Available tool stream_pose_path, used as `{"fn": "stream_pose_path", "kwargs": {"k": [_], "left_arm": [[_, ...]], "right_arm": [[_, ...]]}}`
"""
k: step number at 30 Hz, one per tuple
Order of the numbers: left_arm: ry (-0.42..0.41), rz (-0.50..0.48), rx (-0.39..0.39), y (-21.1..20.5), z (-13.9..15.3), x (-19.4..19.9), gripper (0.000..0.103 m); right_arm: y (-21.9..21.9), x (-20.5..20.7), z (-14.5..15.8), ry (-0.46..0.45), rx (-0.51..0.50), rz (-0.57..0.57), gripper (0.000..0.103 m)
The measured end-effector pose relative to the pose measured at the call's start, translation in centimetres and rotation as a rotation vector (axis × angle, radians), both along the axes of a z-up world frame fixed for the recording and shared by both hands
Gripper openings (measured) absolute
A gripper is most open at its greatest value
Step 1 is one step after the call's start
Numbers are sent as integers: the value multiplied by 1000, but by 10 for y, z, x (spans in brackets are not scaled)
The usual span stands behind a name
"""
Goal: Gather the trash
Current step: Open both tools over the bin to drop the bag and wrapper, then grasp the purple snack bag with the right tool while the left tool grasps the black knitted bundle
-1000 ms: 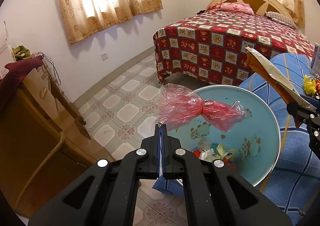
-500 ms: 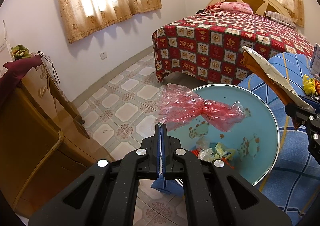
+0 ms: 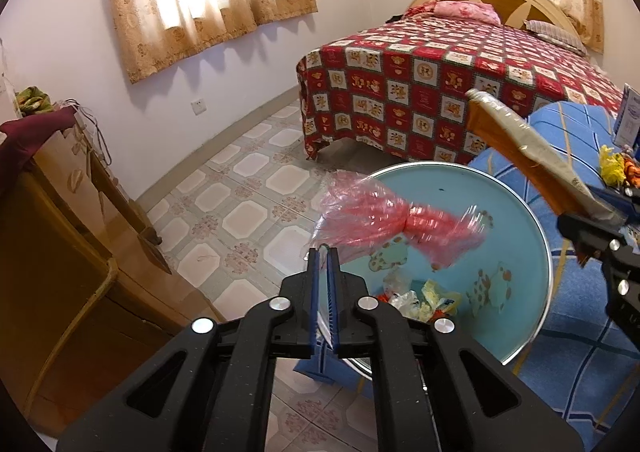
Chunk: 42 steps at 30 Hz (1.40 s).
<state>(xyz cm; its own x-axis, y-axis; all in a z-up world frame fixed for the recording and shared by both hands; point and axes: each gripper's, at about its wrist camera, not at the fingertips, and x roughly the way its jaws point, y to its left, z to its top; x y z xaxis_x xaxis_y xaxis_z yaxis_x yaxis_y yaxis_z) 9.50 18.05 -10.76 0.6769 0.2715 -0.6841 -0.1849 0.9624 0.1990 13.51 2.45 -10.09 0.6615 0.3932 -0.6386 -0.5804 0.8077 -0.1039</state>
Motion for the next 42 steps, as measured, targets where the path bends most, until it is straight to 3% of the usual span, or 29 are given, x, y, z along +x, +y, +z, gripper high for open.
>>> {"fn": "stream_pose_path", "kwargs": {"k": [1,4,12,18,23,28,37,40,42], "left_arm": [[1,-7,-3,-2,-1,-1,13],[-6,-14,-8,-6,-1,-3,48],[19,-33,-2,-14,-8,-3,57],[55,-59,-2,-27,-19,1,64],[80,-112,13,-56,-29,4,71],[72,-171,25,-96,-29,13,72],[38,-247,16,-152,-21,26,72],[39,-269,-1,-164,-20,30,72],[36,-290,-4,-171,-18,30,72]], "right_arm": [[0,0,0,2,1,0,34],[-3,0,-1,6,7,-10,43],[-23,-7,2,6,27,-66,53],[-97,-22,9,2,49,-265,53],[-181,-32,10,7,45,-527,55],[-232,-22,-6,94,57,-684,60],[-259,6,-43,295,169,-679,60],[-266,1,-39,287,180,-674,32],[-270,-8,-37,274,192,-669,22]]}}
